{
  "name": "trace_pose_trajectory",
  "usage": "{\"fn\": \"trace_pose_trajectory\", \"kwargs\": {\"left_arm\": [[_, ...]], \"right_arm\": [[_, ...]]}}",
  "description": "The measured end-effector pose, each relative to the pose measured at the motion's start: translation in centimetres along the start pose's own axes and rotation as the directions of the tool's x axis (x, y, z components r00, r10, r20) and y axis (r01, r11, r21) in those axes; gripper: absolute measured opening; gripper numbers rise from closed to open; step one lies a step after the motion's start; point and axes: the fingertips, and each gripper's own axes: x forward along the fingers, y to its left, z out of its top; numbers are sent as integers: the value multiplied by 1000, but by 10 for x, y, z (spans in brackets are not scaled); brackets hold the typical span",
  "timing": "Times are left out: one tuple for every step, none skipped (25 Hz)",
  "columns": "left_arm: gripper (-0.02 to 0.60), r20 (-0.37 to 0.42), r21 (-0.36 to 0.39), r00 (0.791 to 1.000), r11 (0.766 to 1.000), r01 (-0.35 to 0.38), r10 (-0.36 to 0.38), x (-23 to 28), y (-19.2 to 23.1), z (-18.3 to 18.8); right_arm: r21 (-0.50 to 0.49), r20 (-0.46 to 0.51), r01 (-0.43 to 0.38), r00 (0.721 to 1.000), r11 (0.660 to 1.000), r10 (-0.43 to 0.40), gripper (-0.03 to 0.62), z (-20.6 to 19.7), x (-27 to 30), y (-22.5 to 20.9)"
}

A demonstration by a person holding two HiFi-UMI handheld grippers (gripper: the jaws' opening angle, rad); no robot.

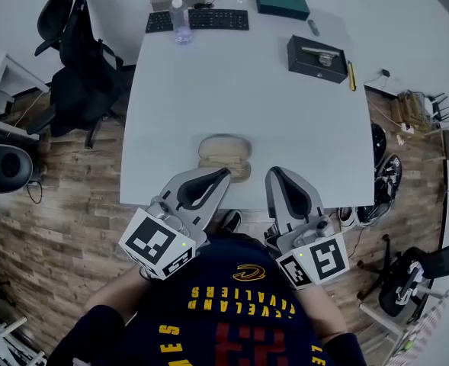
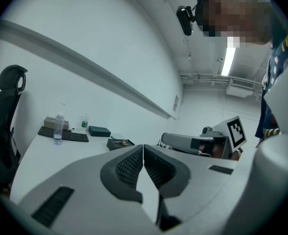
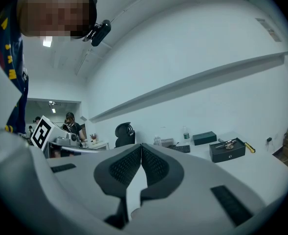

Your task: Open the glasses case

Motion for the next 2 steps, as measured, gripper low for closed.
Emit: {"fn": "trace_pose_trajectory", "kwargs": {"left_arm": [[15, 0, -1, 1000, 1000, 0, 0, 0, 1, 0], [15, 0, -2, 1000, 1000, 1, -1, 0, 1, 0]], "right_arm": [[2, -1, 1, 1000, 1000, -1, 18, -1, 0, 0], [5, -1, 3, 1000, 1000, -3, 18, -2, 1, 0]]}}
